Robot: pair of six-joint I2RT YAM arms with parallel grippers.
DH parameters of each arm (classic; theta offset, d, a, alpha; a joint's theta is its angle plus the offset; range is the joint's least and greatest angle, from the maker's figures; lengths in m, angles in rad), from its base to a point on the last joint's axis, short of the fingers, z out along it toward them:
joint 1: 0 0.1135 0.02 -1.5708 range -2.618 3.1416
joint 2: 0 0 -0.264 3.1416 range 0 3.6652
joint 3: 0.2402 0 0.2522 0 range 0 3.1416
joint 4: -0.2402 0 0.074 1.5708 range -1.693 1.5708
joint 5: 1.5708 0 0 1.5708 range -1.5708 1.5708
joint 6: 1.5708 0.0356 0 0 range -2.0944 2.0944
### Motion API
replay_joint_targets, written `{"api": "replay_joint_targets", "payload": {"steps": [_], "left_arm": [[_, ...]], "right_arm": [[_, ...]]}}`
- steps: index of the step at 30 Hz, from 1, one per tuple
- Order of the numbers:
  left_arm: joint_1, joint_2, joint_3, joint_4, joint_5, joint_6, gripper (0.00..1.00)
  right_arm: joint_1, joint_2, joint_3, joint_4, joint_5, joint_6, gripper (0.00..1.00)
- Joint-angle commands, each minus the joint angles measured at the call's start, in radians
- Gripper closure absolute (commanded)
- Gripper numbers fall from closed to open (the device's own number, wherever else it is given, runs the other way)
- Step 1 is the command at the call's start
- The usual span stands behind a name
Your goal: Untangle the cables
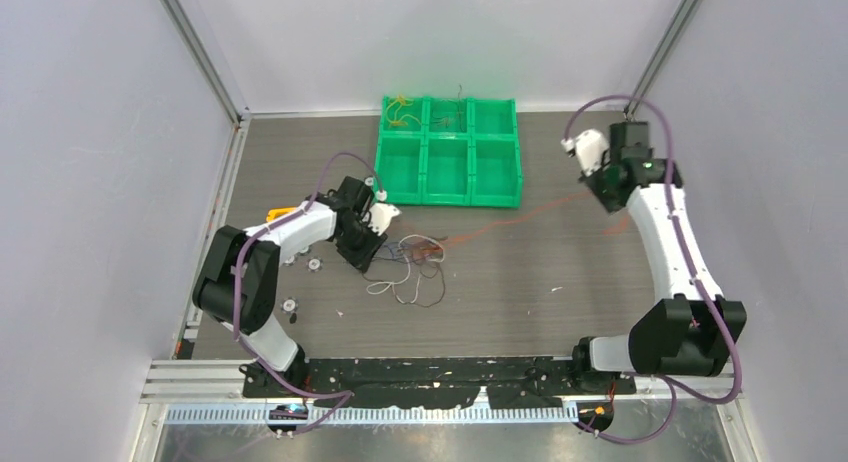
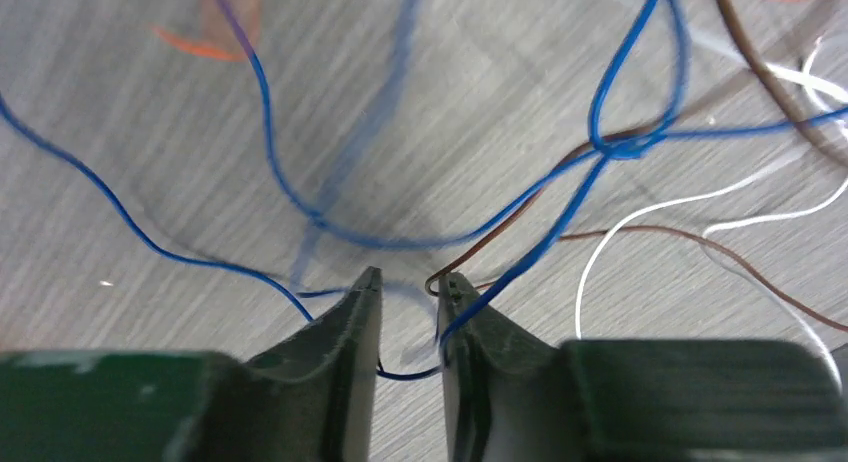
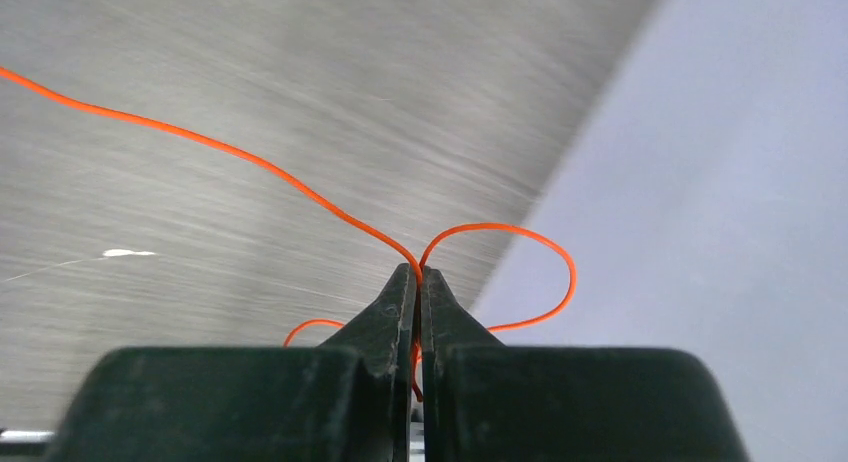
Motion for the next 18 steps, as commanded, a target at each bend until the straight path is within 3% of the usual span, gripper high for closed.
{"api": "replay_joint_targets", "payload": {"steps": [1, 3, 5, 6, 11, 18], "left_arm": [[-0.007, -0.026, -0.035, -0.041, 0.038, 0.057, 0.69], [-0.007, -0.019, -0.030, -0.041, 0.043, 0.060, 0.75], [-0.006, -0.009, -0.022, -0.046, 0.048, 0.062, 0.98], [-0.004, -0.009, -0.022, -0.048, 0.050, 0.062, 1.00], [-0.001, -0.039, -0.039, -0.052, 0.049, 0.073, 1.00], [0.032, -0.070, -0.053, -0.068, 0.002, 0.102, 1.00]], "right_arm": [[-0.139, -0.043, 0.222, -0.113, -0.023, -0.118, 0.95], [-0.183, -0.029, 0.345, -0.167, -0.114, -0.117, 0.95], [-0.202, -0.014, 0.448, -0.216, -0.160, -0.104, 0.94], [-0.205, -0.008, 0.507, -0.234, -0.169, -0.093, 0.95], [-0.248, 0.022, 0.710, -0.249, -0.197, -0.060, 0.95], [-0.423, 0.205, 1.217, -0.315, -0.283, 0.021, 0.95]]}}
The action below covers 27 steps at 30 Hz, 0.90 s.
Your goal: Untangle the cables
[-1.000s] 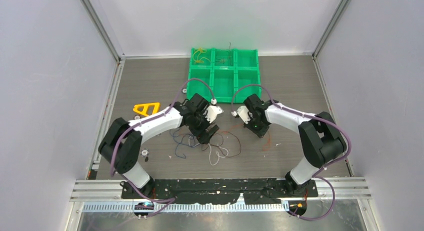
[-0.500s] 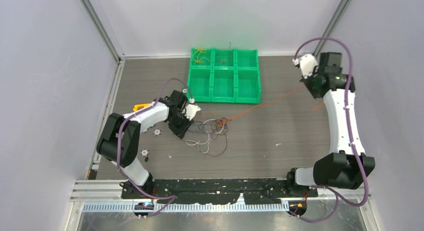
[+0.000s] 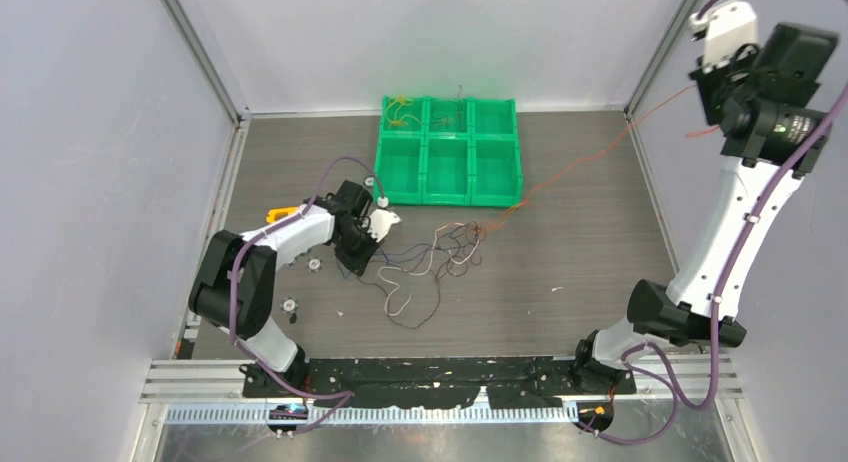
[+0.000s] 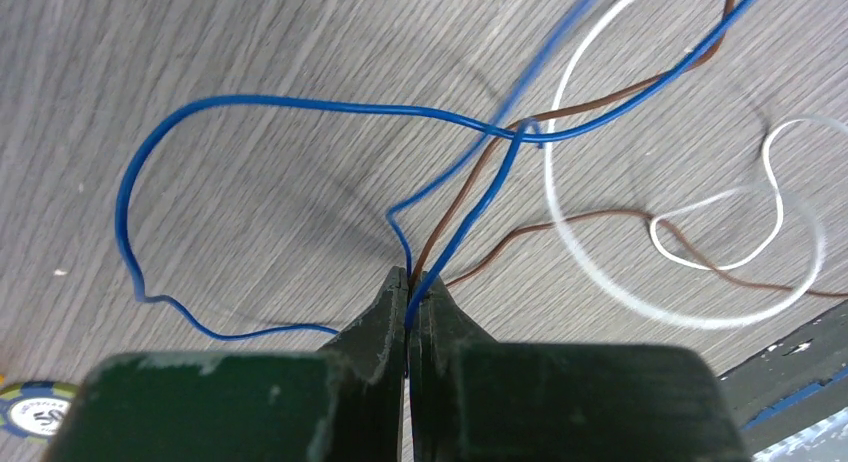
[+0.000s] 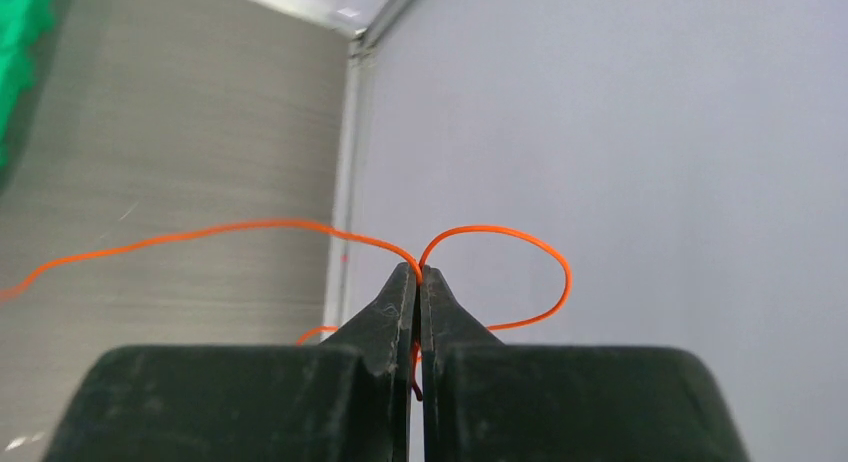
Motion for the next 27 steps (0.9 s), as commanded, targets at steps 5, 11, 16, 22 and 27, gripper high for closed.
{"api": "replay_joint_targets", "payload": {"steps": [5, 11, 16, 22, 27], "left_arm": [[0.118, -0.070, -0.032, -0.064, -0.012, 0.096, 1.00], [0.163, -0.163, -0.084, -0.079, 0.013, 0.189, 1.00], [0.162, -0.265, -0.044, -0.134, 0.203, 0.158, 0.48], [0.149, -0.394, 0.021, -0.123, 0.318, 0.065, 0.02], [0.134, -0.449, 0.083, -0.097, 0.367, -0.026, 0.00]], "right_arm": [[-0.120, 0.052, 0.229, 0.006, -0.121, 0.107, 0.95], [-0.122, -0.023, 0.089, 0.062, -0.180, 0.141, 0.95], [-0.120, -0.027, 0.081, -0.001, -0.365, 0.176, 0.95], [-0.081, -0.012, 0.025, 0.065, -0.468, 0.337, 0.95], [0.041, 0.013, -0.049, 0.190, -0.473, 0.496, 0.94]]}}
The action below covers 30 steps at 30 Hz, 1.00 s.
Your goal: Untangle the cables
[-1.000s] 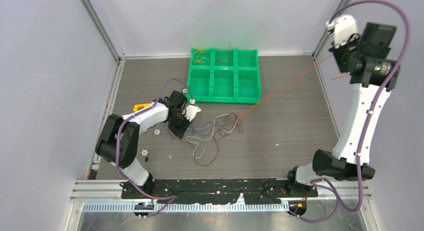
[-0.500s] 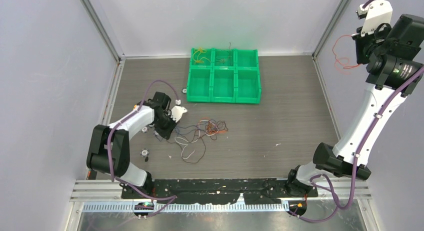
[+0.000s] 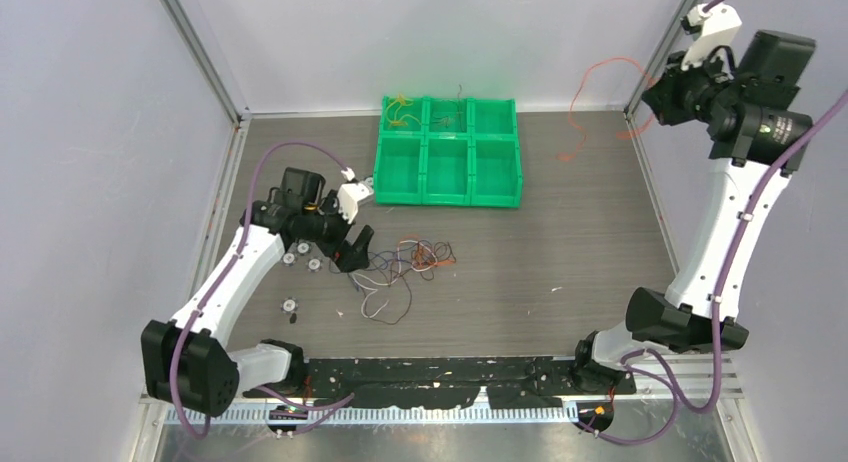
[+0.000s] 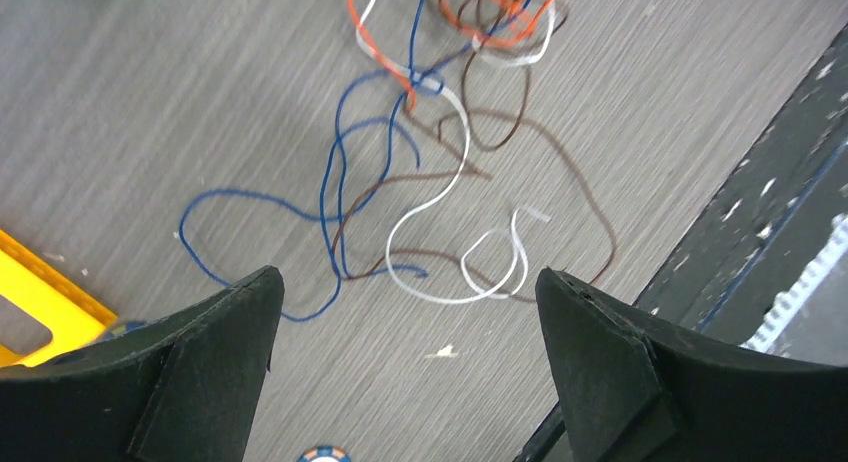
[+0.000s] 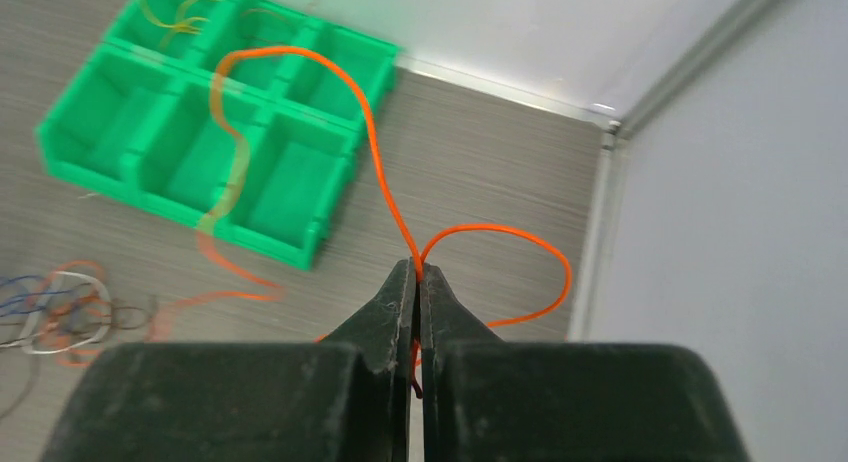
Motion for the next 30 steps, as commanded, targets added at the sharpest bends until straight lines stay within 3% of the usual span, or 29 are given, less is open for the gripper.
{"api": "replay_joint_targets", "payload": {"steps": [1, 12, 24, 30], "left_arm": [[-0.016, -0.046, 0.080, 0.029, 0.100, -0.110, 0.00], [-0.025, -0.063, 0.110, 0.094, 0.138, -0.264, 0.01], [-0.025, -0.062, 0.099, 0.116, 0.131, -0.327, 0.00], [-0.023, -0.044, 0.098, 0.116, 0.115, -0.317, 0.01]], "right_arm": [[0.104, 0.022, -0.053, 0.178, -0.055, 0.221, 0.95], [0.235, 0.174, -0.201, 0.583, 0.087, 0.495, 0.95], [0.414, 0.390, -0.175, 0.846, 0.360, 0.507, 0.95], [0.443, 0.500, -0.134, 0.900, 0.388, 0.480, 0.95]]}}
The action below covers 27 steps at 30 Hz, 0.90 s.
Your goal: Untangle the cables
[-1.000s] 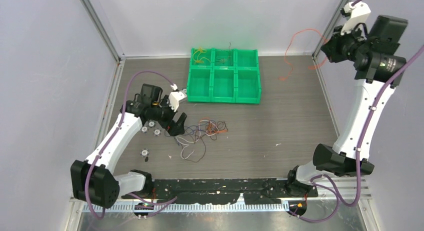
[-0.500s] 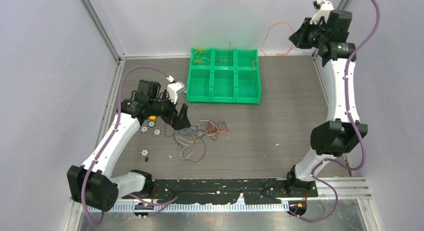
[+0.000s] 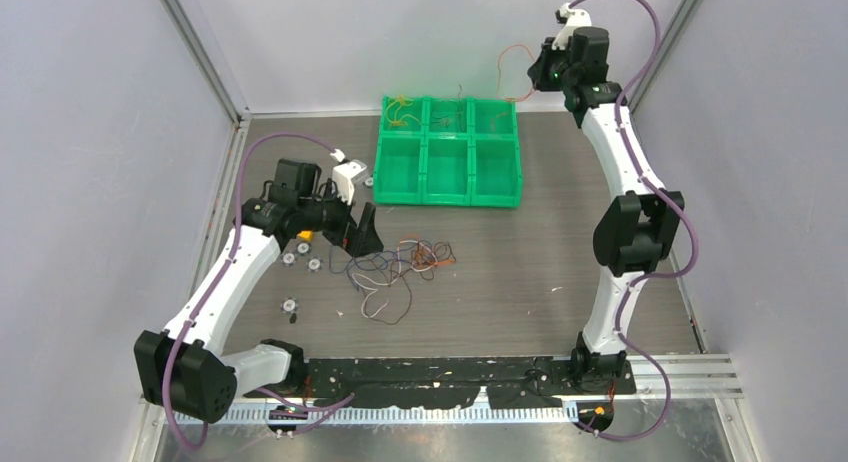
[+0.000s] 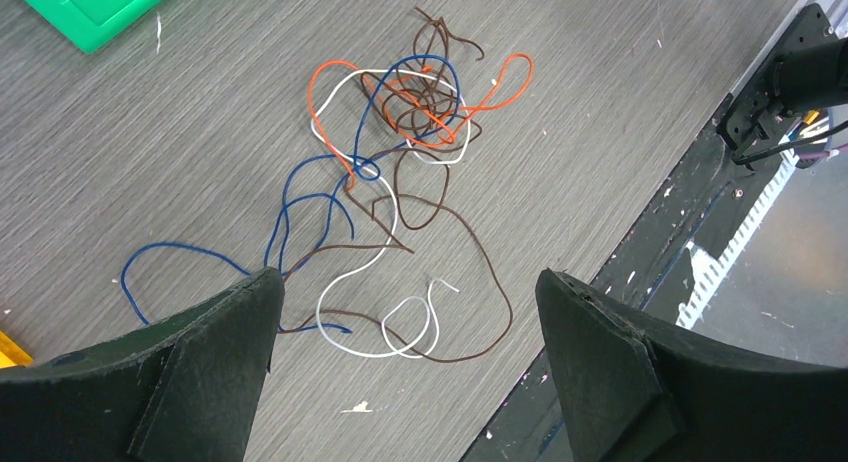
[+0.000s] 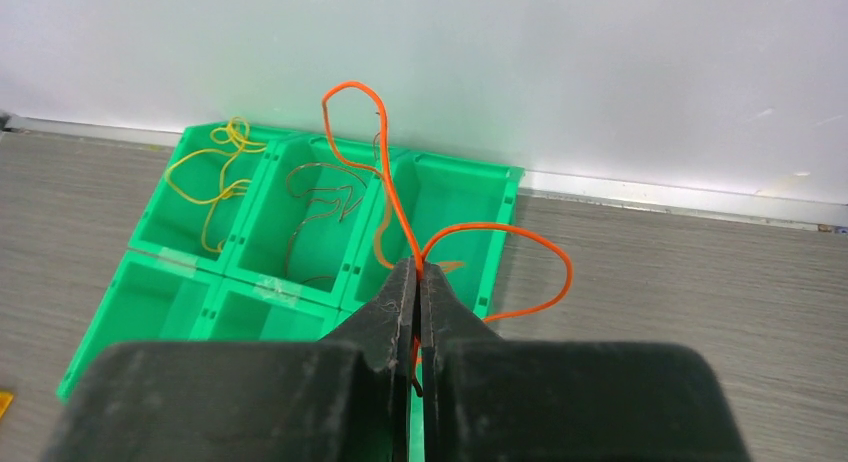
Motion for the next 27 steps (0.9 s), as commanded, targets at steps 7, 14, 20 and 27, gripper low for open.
{"api": "replay_joint_targets", "payload": {"steps": [7, 14, 20, 27], "left_arm": [[-0.003, 0.046, 0.044, 0.036, 0.015, -0.017, 0.01], [-0.003, 0.050, 0.050, 0.026, 0.014, -0.010, 0.01], [-0.003, 0.052, 0.042, 0.026, 0.002, -0.003, 0.00], [-0.003, 0.063, 0.048, 0.028, 0.005, -0.010, 0.00]], "right_arm": [[0.054, 0.163, 0.088, 0.165, 0.098, -0.055, 0.95], [0.092, 0.252, 0.079, 0.199, 0.153, -0.098, 0.95], [0.096, 0.265, 0.049, 0.246, 0.152, -0.131, 0.95], [0.123, 0.327, 0.036, 0.346, 0.137, -0.111, 0.95]]}}
